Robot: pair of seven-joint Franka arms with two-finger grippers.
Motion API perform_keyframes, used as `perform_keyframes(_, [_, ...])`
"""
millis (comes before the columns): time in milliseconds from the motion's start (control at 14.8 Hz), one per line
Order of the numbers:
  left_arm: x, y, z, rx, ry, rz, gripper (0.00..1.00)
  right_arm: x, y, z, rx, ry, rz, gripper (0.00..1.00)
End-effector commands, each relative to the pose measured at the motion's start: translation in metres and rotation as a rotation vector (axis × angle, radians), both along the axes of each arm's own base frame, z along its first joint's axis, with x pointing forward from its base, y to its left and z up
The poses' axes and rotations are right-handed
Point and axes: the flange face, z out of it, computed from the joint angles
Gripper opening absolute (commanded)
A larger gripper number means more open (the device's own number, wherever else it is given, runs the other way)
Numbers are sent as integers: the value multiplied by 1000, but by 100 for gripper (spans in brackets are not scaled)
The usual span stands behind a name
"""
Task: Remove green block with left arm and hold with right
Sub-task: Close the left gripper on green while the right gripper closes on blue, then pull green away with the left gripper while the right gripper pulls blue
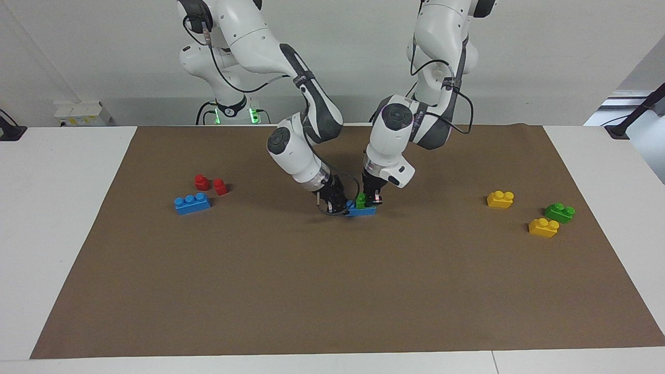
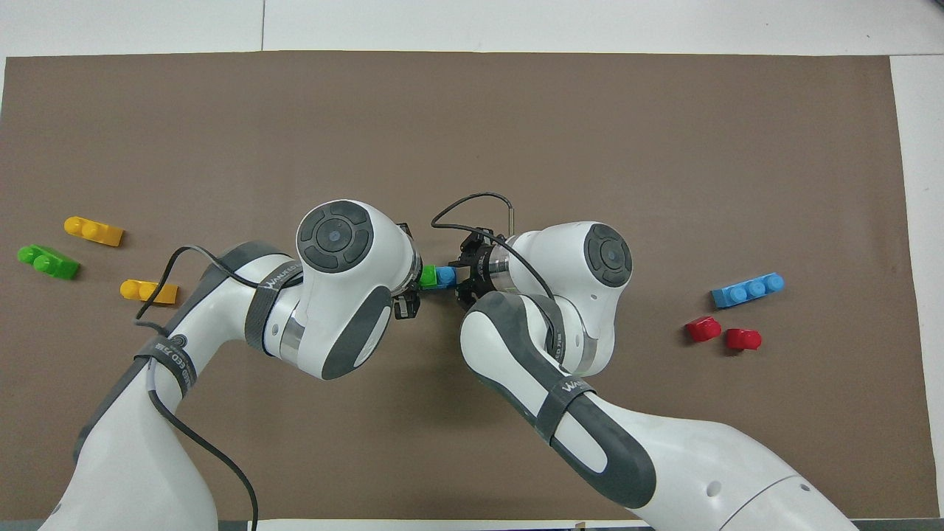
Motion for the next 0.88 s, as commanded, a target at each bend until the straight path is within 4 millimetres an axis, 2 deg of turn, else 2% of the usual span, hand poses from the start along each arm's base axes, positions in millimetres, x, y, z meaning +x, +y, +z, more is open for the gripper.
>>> perform_keyframes(0, [-9, 1, -7, 5, 18, -14, 0, 4, -7, -1, 16, -11, -34, 0])
perform_keyframes(135, [-7, 2, -3, 2, 13, -14, 0, 3, -7, -2, 15, -12, -30, 0])
perform_keyframes(203, [-1, 9, 1, 1, 10, -15, 0, 2, -7, -2, 14, -13, -30, 0])
perform_keyframes(271, [8, 18, 13, -5, -2, -11, 0, 2, -8, -4, 13, -11, -28, 0])
perform_keyframes(609, [7, 37, 52, 0, -3, -38, 0, 2, -8, -3, 13, -13, -27, 0])
perform_keyframes(812, [14, 63, 79, -3, -20, -27, 0, 4, -11, -1, 14, -9, -25, 0])
